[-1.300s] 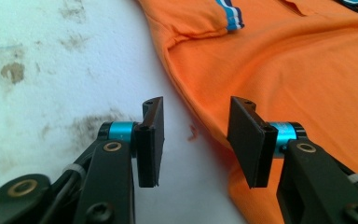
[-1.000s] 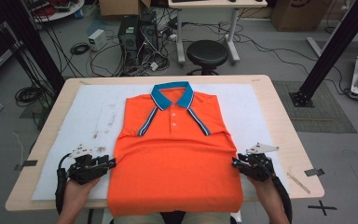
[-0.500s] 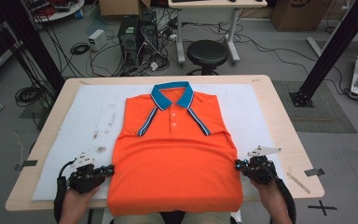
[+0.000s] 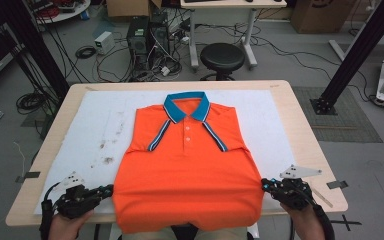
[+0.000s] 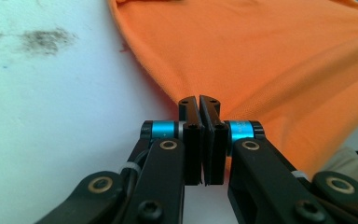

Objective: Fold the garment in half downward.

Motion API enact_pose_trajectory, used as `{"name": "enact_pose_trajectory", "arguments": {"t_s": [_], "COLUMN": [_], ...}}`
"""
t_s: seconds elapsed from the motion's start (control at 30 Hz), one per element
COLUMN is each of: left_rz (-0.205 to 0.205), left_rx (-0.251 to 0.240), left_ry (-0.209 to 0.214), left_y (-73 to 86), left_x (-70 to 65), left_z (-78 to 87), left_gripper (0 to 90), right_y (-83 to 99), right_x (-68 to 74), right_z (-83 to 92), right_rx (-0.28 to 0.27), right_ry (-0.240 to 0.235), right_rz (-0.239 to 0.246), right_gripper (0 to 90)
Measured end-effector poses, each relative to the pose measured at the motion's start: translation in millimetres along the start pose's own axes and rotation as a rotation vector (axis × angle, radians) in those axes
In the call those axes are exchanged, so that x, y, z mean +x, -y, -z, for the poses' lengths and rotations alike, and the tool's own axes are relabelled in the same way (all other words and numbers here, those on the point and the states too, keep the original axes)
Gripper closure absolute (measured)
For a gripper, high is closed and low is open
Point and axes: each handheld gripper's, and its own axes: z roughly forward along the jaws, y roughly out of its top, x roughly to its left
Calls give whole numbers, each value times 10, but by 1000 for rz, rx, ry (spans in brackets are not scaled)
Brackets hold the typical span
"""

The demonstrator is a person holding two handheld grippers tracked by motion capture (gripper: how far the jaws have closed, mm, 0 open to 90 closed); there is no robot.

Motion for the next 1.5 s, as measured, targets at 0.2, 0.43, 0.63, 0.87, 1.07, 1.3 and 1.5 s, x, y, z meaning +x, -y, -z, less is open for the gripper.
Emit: {"name": "enact_pose_trajectory", "arguments": {"t_s": [0.2, 0.43, 0.63, 0.87, 1.07, 1.3, 1.5], "left_rz": [-27, -12, -26, -48, -66, -97, -92], "left_rx": [5, -24, -58, -7, 24, 36, 29], "left_ry": [66, -9, -66, -137, -177, -183, -178], "left_y": [-14, -38, -137, -290, -309, -284, -258], "left_x": [-54, -42, -51, -19, -26, -17, -17], "left_z": [108, -64, -242, -558, -648, -627, -591], "left_gripper": [880, 581, 550, 558, 663, 888, 893], "right_y": [5, 21, -23, -85, -121, -89, -75], "right_x": [70, 55, 32, -10, -40, -86, -80], "right_z": [202, 130, -98, -362, -502, -491, -465], "right_rx": [-2, -22, -42, -17, 14, 20, 26], "right_ry": [-12, 9, 28, 76, 92, 70, 66], "right_rz": [22, -7, -25, -39, -44, -62, -62], "right_gripper": [885, 720, 719, 647, 657, 886, 890]}}
